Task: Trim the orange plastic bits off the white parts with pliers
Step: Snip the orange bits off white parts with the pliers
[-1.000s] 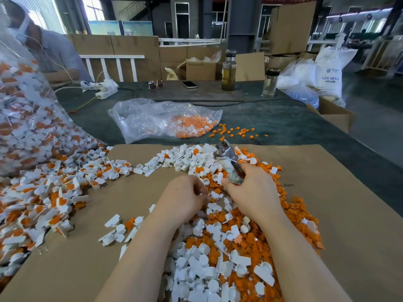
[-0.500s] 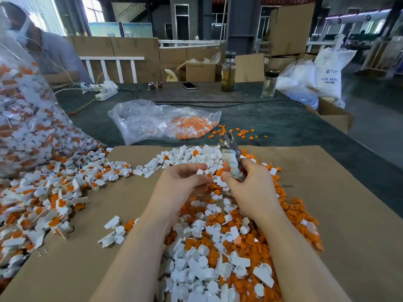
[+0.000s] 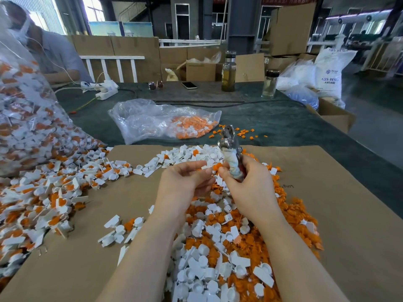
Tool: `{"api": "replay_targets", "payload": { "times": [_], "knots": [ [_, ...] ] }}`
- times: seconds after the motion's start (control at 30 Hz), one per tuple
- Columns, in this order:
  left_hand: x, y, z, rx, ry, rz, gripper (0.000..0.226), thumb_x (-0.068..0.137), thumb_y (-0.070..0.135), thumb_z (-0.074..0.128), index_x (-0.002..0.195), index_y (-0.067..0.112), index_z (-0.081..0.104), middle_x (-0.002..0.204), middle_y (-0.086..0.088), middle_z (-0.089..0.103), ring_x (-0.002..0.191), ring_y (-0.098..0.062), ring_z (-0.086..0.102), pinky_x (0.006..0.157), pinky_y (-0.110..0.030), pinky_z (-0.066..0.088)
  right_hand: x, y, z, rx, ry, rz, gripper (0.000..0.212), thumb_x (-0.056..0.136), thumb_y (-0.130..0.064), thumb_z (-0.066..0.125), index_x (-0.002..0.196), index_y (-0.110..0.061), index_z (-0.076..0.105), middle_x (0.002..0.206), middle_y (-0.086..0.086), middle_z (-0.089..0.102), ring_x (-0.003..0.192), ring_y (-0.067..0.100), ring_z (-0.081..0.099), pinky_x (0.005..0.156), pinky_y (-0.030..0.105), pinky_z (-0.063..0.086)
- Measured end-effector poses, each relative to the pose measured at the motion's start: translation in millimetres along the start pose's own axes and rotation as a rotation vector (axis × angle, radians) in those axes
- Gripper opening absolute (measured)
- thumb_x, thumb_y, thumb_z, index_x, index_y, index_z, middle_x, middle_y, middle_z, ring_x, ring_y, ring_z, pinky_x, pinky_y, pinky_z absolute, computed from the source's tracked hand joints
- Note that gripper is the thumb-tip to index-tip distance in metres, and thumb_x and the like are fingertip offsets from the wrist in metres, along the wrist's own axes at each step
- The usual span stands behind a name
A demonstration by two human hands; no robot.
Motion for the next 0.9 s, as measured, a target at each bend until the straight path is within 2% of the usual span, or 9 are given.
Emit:
{"api": "replay_targets", "payload": {
  "times": [0.13, 0.3, 0.5, 0.73, 0.9],
  "knots": [
    [-0.2, -2.4, -1.4, -0.07, 0.021, -0.031, 0.017, 0.08, -0.002, 0.077, 0.096, 0.002, 0.071, 0.079, -0.015, 0.076, 0.07, -0.02, 0.075, 0.059, -0.023, 0.058, -0.5, -1.6, -1.4, -0.012, 0.014, -0.009, 0.014, 0.087, -0.033, 0.069, 0.094, -0.034, 0.056, 0.08, -0.023, 0.059, 0.082, -0.012, 0.057, 0.06, 0.003, 0.042],
    [-1.5, -4.6, 1.9, -0.102, -0.01, -0.052, 0.021, 0.079, 0.003, 0.077, 0.098, -0.002, 0.069, 0.084, -0.018, 0.076, 0.074, -0.021, 0.075, 0.067, -0.028, 0.062, -3.3, -8.9, -4.4, -0.064, 0.055, -0.056, 0.018, 0.087, -0.032, 0.069, 0.09, -0.036, 0.052, 0.075, -0.024, 0.056, 0.077, -0.008, 0.057, 0.054, 0.009, 0.04],
    [-2.2, -4.8, 4.9, -0.064, -0.021, -0.05, 0.025, 0.077, 0.006, 0.079, 0.098, -0.004, 0.07, 0.082, -0.019, 0.076, 0.073, -0.022, 0.075, 0.066, -0.027, 0.06, -4.0, -11.7, -8.7, -0.047, 0.107, -0.073, 0.016, 0.087, -0.032, 0.068, 0.091, -0.031, 0.053, 0.073, -0.023, 0.055, 0.079, -0.009, 0.056, 0.057, 0.007, 0.041],
    [-4.1, -0.4, 7.9, -0.067, -0.022, 0.002, 0.007, 0.079, 0.005, 0.078, 0.084, 0.003, 0.074, 0.082, -0.018, 0.076, 0.076, -0.024, 0.075, 0.076, -0.034, 0.062, -5.9, -14.1, -9.6, -0.066, 0.135, -0.085, 0.016, 0.087, -0.031, 0.07, 0.088, -0.029, 0.053, 0.07, -0.023, 0.053, 0.078, -0.01, 0.056, 0.058, 0.005, 0.04],
    [-8.0, 9.3, 6.6, 0.005, -0.006, 0.077, 0.008, 0.078, 0.003, 0.079, 0.084, 0.002, 0.074, 0.08, -0.016, 0.076, 0.075, -0.025, 0.075, 0.073, -0.033, 0.063, -6.0, -13.6, -9.4, -0.062, 0.143, -0.077, 0.016, 0.087, -0.031, 0.07, 0.091, -0.031, 0.054, 0.072, -0.025, 0.054, 0.081, -0.012, 0.056, 0.059, 0.005, 0.042]
  ]
}}
Point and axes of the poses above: each hand's wrist, its own x-axis towards the middle knuckle, its own z-axis out of the palm, y = z × x, the point moved 10 cm from there along x, towards the middle knuckle
